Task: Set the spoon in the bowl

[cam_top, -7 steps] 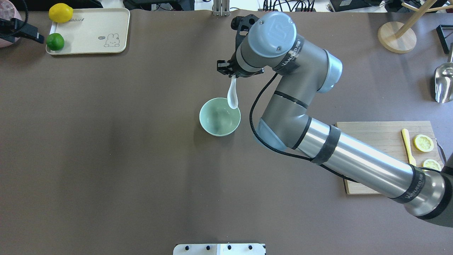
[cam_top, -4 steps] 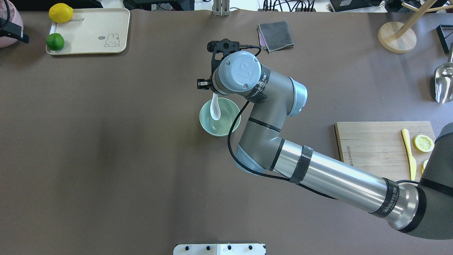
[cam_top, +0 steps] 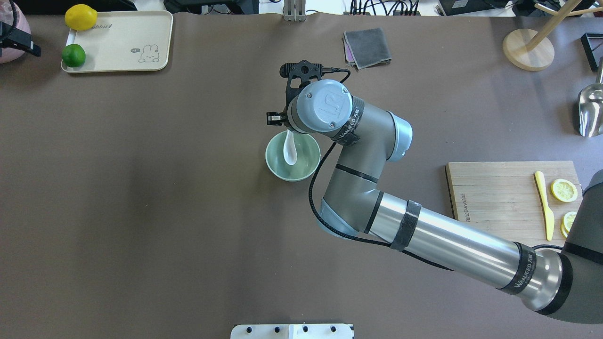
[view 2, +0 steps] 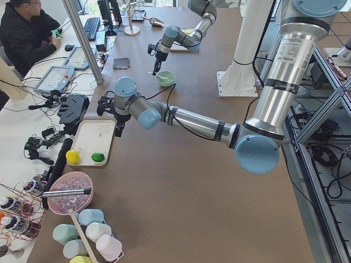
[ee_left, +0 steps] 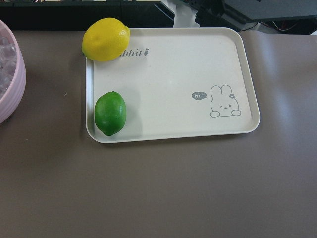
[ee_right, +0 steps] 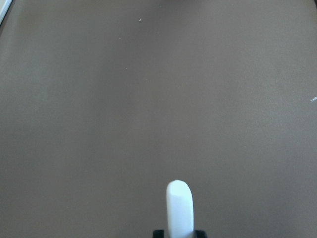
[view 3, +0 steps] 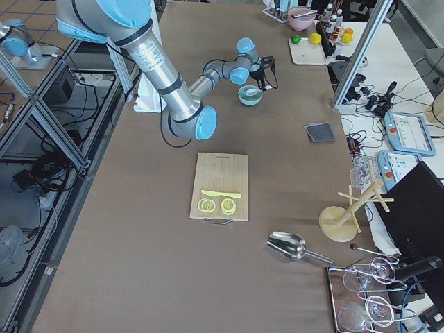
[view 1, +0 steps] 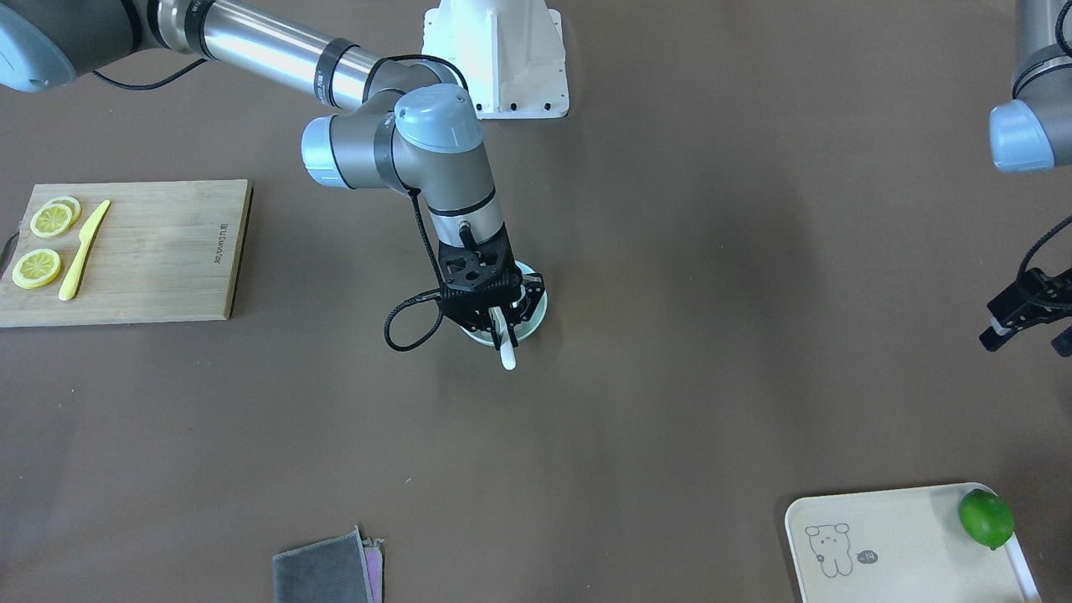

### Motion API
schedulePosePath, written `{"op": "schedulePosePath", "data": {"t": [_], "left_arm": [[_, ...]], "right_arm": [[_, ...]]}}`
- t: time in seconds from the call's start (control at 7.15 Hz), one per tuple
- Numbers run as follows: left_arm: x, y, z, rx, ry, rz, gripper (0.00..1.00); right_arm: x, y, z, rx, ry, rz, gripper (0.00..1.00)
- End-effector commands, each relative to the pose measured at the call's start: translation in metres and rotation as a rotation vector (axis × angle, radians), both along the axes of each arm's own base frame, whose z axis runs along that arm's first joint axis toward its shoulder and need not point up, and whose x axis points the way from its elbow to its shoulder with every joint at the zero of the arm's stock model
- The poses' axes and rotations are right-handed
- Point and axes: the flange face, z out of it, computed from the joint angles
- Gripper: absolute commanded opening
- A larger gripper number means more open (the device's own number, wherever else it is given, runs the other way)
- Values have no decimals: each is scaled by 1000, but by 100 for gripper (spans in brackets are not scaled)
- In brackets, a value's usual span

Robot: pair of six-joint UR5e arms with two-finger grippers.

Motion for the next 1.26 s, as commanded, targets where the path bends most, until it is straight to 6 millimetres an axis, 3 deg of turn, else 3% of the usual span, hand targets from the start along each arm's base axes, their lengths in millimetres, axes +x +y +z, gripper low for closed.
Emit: {"op": "schedulePosePath", "data": {"t": [0.0,0.28,0.42,0.56,0.7,0.84,0.98,1.12], "left_arm": [[1,-1,-1,2,1,2,98],[0,1,-8,18,6,2,98],[-2,5,-5,53,11,-2,98],[-4,11,15,42,1,-15,98],[-10,7,26,47,-52,-59,98],[-12,13,46,14,-80,-70,98],[-16,20,58,-11,-86,-71,98],[-26,27,68,-28,-94,-76,98]], "right_arm": [[21,13,-6,27,-35,-12,100],[60,13,-18,38,-79,-13,100],[107,-2,3,35,-85,23,100],[157,-7,33,31,-83,67,100],[175,-17,39,26,-77,107,100],[205,-32,86,-24,-13,141,100],[266,-61,122,-39,56,62,100],[346,-80,164,-41,142,-124,100]]}}
